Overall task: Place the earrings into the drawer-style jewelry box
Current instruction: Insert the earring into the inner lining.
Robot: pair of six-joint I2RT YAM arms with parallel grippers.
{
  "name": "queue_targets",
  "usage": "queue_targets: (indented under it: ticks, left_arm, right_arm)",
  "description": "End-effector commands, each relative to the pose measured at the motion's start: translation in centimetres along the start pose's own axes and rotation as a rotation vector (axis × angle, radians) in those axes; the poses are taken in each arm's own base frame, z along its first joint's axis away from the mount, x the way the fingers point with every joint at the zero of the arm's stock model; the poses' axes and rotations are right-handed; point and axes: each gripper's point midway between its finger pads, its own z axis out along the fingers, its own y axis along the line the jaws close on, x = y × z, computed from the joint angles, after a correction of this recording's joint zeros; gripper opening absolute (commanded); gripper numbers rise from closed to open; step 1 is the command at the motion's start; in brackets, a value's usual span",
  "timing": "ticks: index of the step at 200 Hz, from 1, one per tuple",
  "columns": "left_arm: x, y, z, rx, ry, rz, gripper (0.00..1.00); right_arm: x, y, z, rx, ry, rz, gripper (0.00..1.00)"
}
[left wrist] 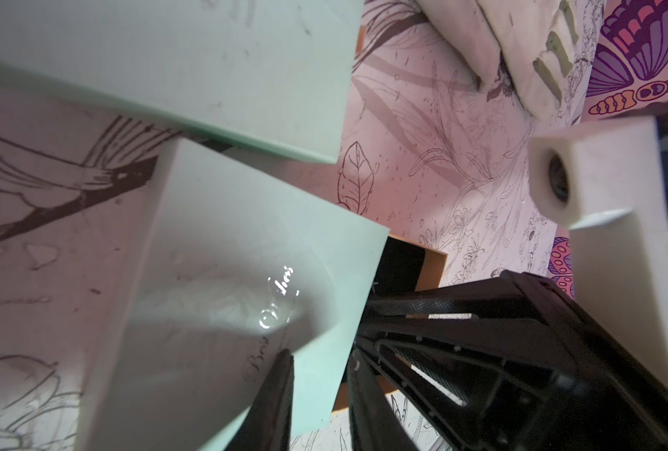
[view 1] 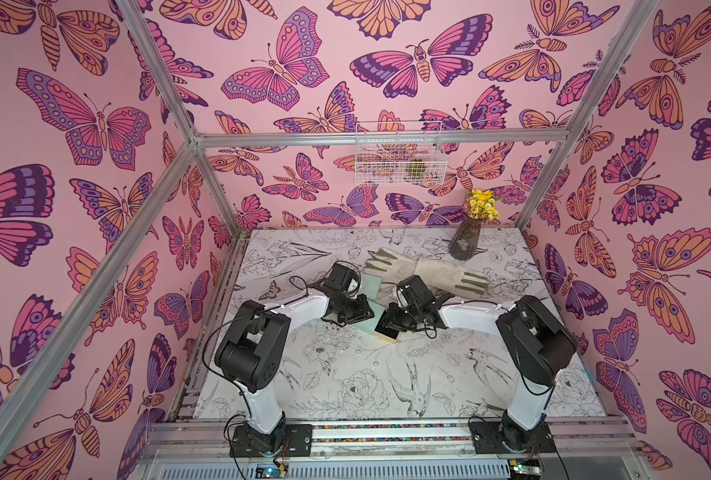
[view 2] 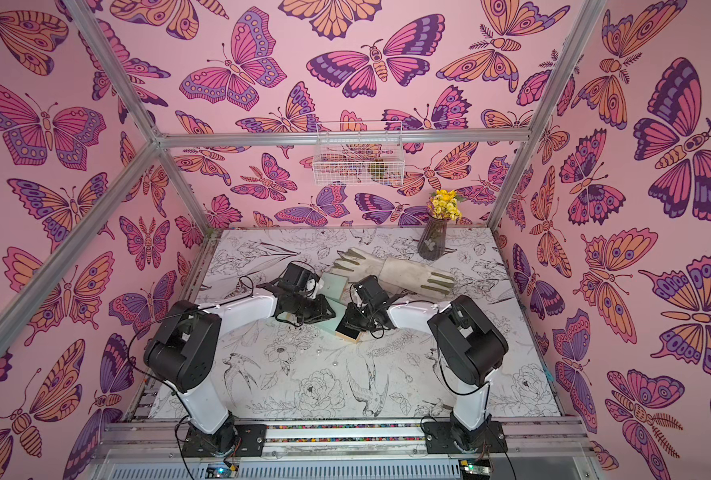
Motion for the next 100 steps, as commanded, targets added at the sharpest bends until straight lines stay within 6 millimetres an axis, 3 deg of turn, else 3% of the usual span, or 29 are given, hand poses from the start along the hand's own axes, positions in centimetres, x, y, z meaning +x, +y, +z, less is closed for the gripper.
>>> queue_targets:
  ticks: [1, 57, 100]
  left_arm:
    - [1.8, 2.2, 1.2, -0.072, 0.07, -0.033, 0.28]
    - [1.8, 2.2, 1.2, -0.073, 0.071, -0.034, 0.28]
    - [1.8, 2.2, 1.1, -0.072, 0.068, -0.033, 0.28]
  right_arm:
    - [0.4, -0.1, 0.3, 0.022, 0.024, -0.011, 0.19]
    - [0.4, -0.5, 0.2, 0.042, 0.022, -0.008, 0.1]
    - [-0.1, 0.5, -0.7, 0.016, -0.004, -0.008, 0.05]
